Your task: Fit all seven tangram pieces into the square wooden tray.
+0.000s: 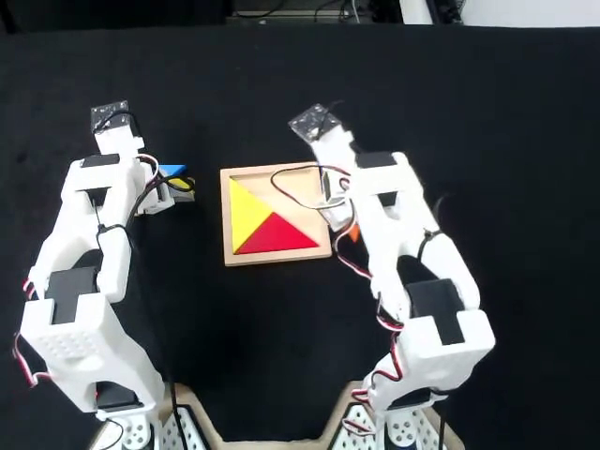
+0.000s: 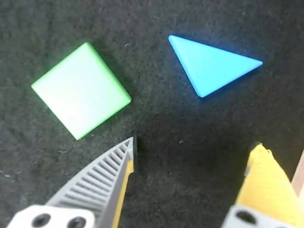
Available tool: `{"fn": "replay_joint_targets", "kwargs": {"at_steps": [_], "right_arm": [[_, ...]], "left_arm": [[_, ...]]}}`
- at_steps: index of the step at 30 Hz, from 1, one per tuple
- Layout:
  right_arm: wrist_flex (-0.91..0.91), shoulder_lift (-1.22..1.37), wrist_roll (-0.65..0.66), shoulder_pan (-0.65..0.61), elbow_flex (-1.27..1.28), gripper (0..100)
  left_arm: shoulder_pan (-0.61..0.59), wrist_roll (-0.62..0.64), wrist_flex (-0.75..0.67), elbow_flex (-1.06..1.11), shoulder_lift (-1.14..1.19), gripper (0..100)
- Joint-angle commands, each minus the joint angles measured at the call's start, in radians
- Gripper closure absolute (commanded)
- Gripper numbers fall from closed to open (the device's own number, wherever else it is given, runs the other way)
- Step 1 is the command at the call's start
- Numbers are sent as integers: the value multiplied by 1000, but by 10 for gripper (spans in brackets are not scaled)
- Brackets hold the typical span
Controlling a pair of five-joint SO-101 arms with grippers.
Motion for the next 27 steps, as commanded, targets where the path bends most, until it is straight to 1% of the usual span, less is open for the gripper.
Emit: {"fn": "replay_joint_targets", "kwargs": {"at_steps": [1,8,15,19,23,27], "right_arm": [[0,42,12,-14,-65,828],[15,139,12,54,-147,828],[31,143,48,54,-142,832],[29,142,54,58,-145,885],[29,128,49,61,-148,885],[29,73,48,98,-140,885]], "left_arm": [[-16,0,-11,-7,-58,636],[-16,0,-11,-7,-58,636],[-16,0,-11,-7,-58,636],[-16,0,-11,-7,-58,636],[-16,0,-11,-7,-58,636],[-16,0,-11,-7,-58,636]]}}
